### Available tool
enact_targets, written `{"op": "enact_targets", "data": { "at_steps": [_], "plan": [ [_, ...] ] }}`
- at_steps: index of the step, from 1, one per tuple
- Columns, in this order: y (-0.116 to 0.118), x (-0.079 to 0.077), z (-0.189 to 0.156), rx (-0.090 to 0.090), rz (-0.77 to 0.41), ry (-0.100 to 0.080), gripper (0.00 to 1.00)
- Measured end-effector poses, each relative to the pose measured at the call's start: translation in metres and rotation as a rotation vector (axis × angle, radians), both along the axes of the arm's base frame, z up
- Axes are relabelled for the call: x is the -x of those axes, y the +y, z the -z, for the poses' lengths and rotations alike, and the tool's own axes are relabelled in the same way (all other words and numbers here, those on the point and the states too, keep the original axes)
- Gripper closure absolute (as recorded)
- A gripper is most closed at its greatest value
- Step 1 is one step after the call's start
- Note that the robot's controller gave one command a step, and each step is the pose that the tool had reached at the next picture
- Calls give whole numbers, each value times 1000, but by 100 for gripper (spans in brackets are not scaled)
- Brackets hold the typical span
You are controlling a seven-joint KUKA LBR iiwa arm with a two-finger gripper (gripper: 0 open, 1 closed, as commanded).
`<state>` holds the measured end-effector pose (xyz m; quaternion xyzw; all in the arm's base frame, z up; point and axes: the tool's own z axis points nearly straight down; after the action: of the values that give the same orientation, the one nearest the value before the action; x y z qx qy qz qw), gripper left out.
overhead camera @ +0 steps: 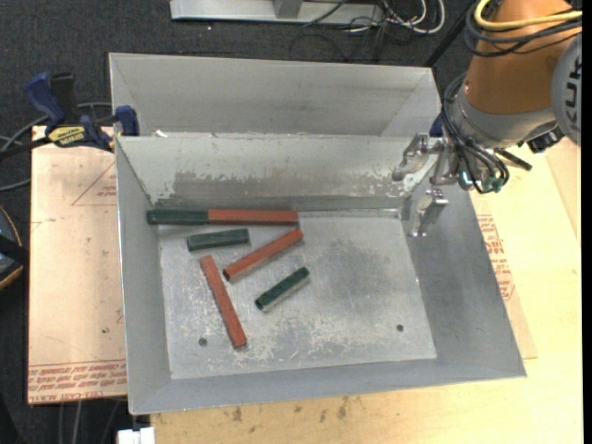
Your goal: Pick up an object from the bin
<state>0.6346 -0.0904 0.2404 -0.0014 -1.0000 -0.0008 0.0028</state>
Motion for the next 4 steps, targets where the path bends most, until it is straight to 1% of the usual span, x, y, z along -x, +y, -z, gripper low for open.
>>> {"op": "enact_targets", "data": {
  "at_steps": [1, 2, 3, 4],
  "plan": [
    [0, -1, -5, 1, -2, -8, 0],
    [22, 20, 12, 5, -53, -16, 0],
    [63, 46, 48, -1, -60, -6, 0],
    [92, 32, 54, 1, 5, -8, 0]
  ]
}}
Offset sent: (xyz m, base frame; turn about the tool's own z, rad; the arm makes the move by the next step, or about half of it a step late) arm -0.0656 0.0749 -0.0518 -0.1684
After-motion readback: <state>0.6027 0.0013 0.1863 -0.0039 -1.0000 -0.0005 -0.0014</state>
